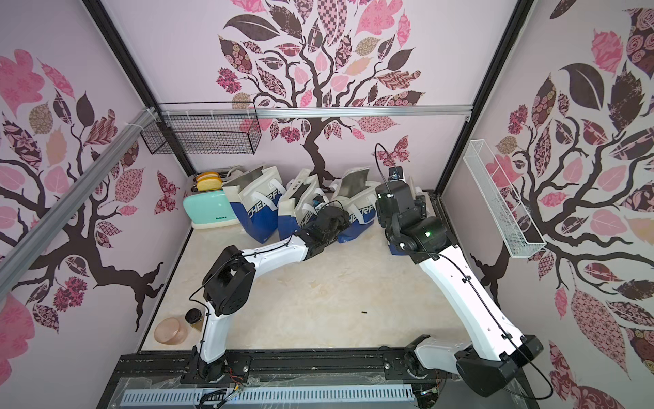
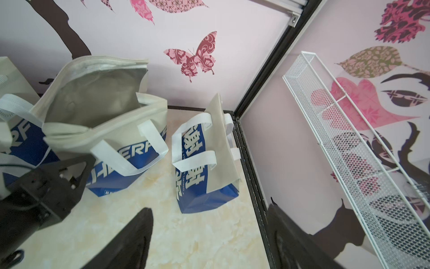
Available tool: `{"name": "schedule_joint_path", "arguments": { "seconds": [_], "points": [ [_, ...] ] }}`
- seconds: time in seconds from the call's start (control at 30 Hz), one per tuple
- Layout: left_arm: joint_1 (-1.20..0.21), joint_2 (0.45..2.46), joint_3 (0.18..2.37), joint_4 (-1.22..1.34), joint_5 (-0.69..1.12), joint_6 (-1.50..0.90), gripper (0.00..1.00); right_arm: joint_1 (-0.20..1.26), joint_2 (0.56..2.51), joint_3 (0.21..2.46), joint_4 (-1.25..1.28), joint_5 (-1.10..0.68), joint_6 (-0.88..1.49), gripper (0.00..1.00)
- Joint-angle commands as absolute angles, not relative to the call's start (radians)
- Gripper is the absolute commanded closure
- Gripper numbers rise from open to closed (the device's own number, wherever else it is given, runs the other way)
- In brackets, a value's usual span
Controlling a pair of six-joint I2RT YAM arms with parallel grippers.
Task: Open the takeout bag
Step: Move the takeout bag to the center of the board.
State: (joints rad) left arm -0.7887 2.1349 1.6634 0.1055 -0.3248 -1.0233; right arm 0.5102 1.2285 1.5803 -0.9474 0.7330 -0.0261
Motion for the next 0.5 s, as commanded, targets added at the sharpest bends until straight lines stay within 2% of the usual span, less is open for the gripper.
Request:
{"name": "schedule_joint_path", "arguments": {
  "seconds": [0.0, 0.1, 0.2, 0.47],
  "points": [
    [-0.783, 2.170, 1.728, 0.066, -0.353, -0.990, 0.47, 0.478, 1.203, 1.555, -1.000, 0.710, 0.000, 0.20],
    [-0.784, 2.158, 1.748, 0.060, -0.340, -0.913, 0.43, 0.417, 1.200, 1.549, -1.025, 0.582, 0.030, 0.24],
    [-0.784, 2.124, 1.719, 0.056, -0.312, -0.859, 0.40, 0.384, 1.214, 1.557, -1.047, 0.530, 0.071, 0.25],
    [-0.818, 1.985, 1.493, 0.077, -0.232, -0.784, 0.38, 0.308, 1.278, 1.610, -1.089, 0.414, 0.233, 0.23]
  ]
}}
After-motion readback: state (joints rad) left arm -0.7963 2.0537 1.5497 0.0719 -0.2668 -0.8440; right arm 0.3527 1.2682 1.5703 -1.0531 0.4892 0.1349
